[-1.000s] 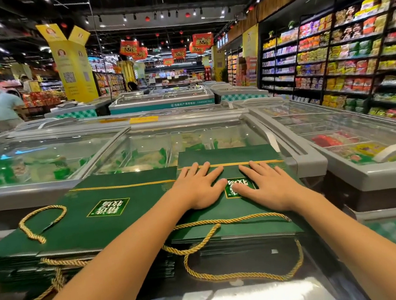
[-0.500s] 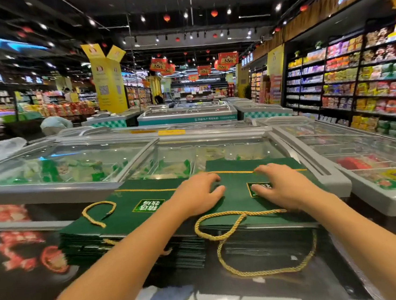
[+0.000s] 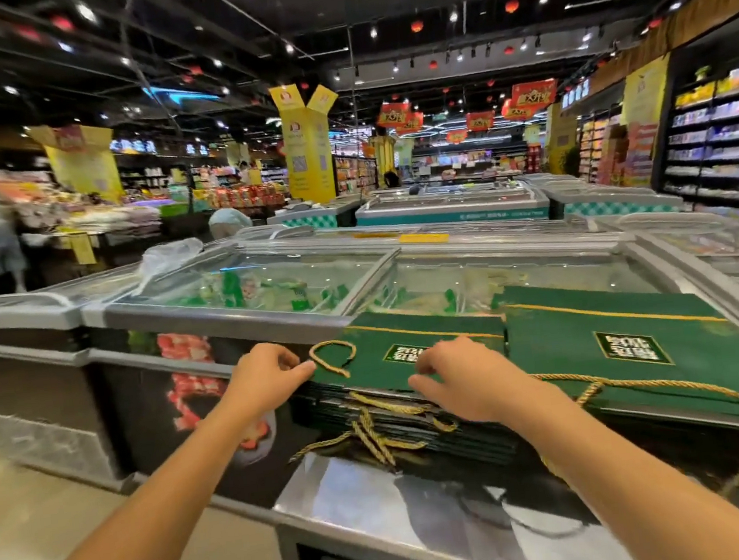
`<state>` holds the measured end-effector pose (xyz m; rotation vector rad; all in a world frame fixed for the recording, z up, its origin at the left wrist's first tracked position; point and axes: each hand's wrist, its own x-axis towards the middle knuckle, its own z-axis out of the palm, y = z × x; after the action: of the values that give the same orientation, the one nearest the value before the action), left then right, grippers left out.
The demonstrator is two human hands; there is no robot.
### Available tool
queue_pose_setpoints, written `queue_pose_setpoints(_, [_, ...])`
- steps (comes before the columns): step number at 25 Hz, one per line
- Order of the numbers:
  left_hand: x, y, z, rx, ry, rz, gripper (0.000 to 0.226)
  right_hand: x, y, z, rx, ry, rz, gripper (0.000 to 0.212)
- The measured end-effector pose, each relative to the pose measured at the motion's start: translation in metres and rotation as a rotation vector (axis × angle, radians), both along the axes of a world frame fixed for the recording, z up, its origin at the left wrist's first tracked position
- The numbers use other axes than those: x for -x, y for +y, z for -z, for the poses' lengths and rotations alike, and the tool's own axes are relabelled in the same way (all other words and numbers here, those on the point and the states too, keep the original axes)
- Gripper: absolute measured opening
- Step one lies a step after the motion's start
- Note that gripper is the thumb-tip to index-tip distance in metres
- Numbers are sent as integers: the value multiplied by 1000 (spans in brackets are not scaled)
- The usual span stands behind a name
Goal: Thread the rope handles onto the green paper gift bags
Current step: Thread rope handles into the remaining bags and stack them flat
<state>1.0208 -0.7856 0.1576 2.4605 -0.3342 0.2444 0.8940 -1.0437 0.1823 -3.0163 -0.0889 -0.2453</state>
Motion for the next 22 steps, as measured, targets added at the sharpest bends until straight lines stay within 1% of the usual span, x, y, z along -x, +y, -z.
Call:
queue_pose_setpoints(3, [-2,2,7,134,85,-11,36,-5,18,18,-55,33,23,40])
queue_pose_setpoints(6, [3,0,7,292,169,-41,39,-1,18,29,-95,-12,31,39])
queue_pose_setpoints(9, [14,3,1,433,246,-41,36,11,15,29,-160,-57,5,41])
queue_pose_setpoints(12, [31,12,-3,670,330,-9,37,25,17,29,-209,-102,-23,41])
queue_pose_setpoints(15, [56,27,2,833,346,9,34,43,23,32,-255,-148,-66,42])
queue_pose_setpoints(17, [78,37,8,895,335,17,29,58,26,34,-278,-180,-101,42])
queue_pose_setpoints(22, [127,53,25,1016,324,16,30,90,26,43,-342,-239,-178,41])
